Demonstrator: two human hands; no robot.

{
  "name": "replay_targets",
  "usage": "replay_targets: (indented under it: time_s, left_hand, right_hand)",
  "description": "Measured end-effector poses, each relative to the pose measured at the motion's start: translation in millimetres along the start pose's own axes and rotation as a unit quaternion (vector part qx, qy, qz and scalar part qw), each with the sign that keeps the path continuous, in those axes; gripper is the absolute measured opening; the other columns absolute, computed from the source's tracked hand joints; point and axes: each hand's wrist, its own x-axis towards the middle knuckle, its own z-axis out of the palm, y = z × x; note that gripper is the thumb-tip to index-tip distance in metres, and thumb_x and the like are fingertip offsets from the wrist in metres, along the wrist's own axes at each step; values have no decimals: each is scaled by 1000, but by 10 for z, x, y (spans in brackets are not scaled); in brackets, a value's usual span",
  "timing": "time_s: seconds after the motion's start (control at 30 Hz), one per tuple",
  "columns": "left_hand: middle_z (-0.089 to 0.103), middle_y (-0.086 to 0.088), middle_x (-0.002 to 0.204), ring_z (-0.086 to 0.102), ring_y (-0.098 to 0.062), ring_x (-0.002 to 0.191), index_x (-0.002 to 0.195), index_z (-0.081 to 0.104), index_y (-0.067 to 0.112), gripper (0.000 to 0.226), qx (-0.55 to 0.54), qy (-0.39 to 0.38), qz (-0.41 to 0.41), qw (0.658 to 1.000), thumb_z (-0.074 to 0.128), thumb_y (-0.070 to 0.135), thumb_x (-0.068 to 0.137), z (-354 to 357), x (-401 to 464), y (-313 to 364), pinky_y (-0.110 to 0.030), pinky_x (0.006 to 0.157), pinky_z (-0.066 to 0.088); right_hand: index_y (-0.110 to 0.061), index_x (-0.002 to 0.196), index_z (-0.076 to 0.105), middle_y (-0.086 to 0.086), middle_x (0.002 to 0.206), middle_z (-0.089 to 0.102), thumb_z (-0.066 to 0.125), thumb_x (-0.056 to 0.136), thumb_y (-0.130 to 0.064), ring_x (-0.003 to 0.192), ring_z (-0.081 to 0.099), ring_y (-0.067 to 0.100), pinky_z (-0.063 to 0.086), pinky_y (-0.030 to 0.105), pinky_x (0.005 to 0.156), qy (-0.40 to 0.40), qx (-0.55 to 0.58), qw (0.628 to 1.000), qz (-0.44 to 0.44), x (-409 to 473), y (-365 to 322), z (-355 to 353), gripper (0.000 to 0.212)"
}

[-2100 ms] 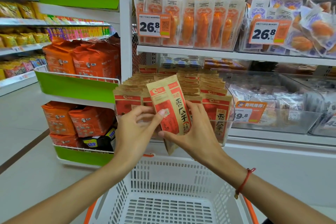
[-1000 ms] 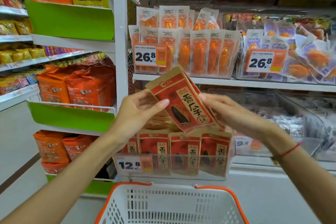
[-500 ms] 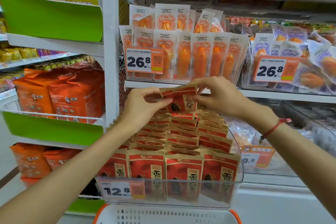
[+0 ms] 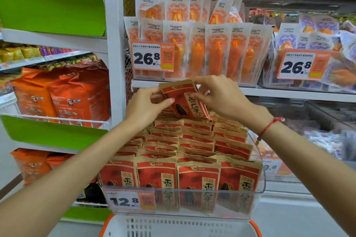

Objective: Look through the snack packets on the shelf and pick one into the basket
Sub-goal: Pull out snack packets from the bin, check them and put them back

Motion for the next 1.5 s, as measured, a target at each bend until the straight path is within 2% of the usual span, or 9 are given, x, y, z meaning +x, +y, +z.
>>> replay_targets:
  time_s: [0.3,0.4,0.53,0.67,0.77,0.9,1.07,1.3,1.5]
  left_hand:
    - [70,2,117,62,-21,111,115,70,26,38,170,-90,10,981,44,49,99,322,93,174,-35,89,47]
    - [73,3,105,65,-21,100,111,71,29,36,216,-132,7,967,43,48,100,405,111,132,-31,77,47]
    - [71,2,112,64,-20,106,125,65,28,39,230,-171,-9,958,48,49,97,422,99,36,-36,88,50]
    - [62,13,125,55,-14,118,136,51,36,41,270,-105,90,953,58,36,95,379,-3,68,-33,89,45]
    - [59,5,132,47,-15,127,136,51,35,37,333,-134,149,921,47,29,100,359,-20,69,-36,91,45]
    - [54,-2,137,40,-17,132,138,52,29,41,393,-201,128,888,35,30,100,385,-41,32,-40,102,38]
    - [59,0,129,43,-17,128,126,62,27,39,375,-224,108,893,31,30,102,365,21,56,-39,97,41]
    - [66,0,93,60,-22,110,131,60,28,33,324,-141,34,935,47,26,100,579,185,88,-34,81,47]
    - [70,0,112,61,-24,110,110,72,28,20,332,-125,-70,932,60,26,93,827,386,124,-29,77,42]
  right_hand:
    - [-13,109,54,10,101,69,54,96,-35,94,63,35,50,45,79,-76,-36,988,126,-269,407,172,26]
    - [-21,114,58,-1,94,70,62,92,-31,88,65,22,49,37,76,-12,-24,993,114,-373,418,182,25]
    - [-24,97,75,-5,85,74,65,90,-23,80,68,13,45,26,72,36,-33,997,64,-351,351,181,12]
    - [-24,101,77,-2,91,76,65,91,-25,88,69,19,45,32,83,5,-78,996,44,-361,353,297,16]
    - [-30,111,73,-2,105,74,55,93,-30,103,64,22,42,36,97,-60,-120,990,43,-404,368,386,26]
    - [-27,111,73,4,109,70,41,94,-33,112,51,21,28,35,99,-120,-141,980,68,-427,337,370,37]
    - [-33,123,66,5,119,67,37,95,-36,120,44,21,28,38,103,-189,-116,971,91,-428,292,304,40]
    - [-43,147,32,-5,158,24,28,100,-51,146,14,20,8,44,119,-270,-91,950,127,-554,312,284,47]
    - [-45,151,17,-12,163,2,20,97,-63,150,-4,16,-1,52,120,-311,-54,934,167,-586,318,331,57]
